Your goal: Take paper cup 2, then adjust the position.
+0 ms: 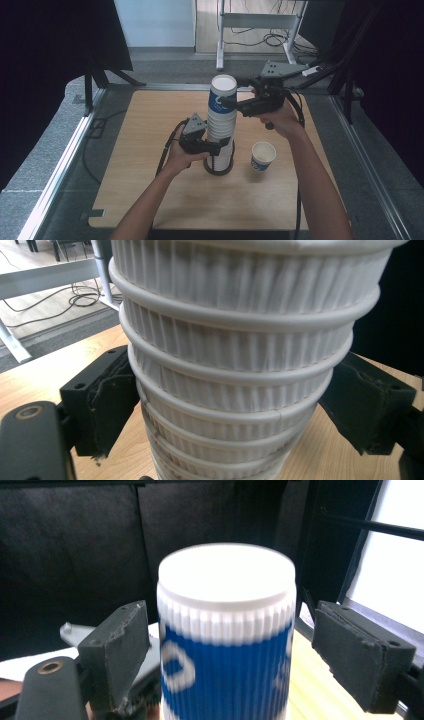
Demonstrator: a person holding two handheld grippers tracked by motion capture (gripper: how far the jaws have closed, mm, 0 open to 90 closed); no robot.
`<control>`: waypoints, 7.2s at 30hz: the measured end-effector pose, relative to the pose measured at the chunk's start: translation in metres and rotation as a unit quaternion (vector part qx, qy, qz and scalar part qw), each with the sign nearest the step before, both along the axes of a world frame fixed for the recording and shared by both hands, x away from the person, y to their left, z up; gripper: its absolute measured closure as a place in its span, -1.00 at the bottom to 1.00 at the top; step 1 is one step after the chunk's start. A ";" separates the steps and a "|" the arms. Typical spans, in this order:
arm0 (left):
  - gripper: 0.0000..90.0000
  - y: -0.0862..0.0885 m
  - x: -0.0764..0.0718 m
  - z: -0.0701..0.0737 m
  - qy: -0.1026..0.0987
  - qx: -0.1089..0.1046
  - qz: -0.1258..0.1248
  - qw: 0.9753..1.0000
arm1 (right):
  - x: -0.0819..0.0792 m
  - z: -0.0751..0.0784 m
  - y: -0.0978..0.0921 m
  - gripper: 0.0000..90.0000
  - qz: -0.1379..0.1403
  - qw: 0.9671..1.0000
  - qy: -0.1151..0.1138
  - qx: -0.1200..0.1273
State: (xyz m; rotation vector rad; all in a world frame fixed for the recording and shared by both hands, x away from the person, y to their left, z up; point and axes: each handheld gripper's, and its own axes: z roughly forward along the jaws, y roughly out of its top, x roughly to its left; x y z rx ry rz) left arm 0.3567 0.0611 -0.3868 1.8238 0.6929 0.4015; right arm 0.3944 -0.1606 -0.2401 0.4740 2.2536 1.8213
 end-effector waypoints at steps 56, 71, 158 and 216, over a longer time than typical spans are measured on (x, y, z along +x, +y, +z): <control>-0.72 -0.001 -0.001 0.002 0.005 0.006 0.000 1.000 | -0.056 0.033 -0.077 -0.36 -0.038 0.993 -0.076 0.076; -0.83 0.006 -0.003 0.005 0.008 -0.004 -0.010 1.000 | -0.062 -0.024 -0.089 -0.36 -0.032 0.996 -0.047 0.073; -0.67 0.035 -0.092 -0.055 0.036 -0.019 -0.045 0.998 | -0.096 -0.200 -0.011 -0.36 -0.012 0.999 0.030 0.017; -0.66 -0.001 -0.100 -0.079 0.013 0.097 -0.055 0.994 | -0.109 -0.199 0.013 -0.37 0.013 0.999 0.019 0.022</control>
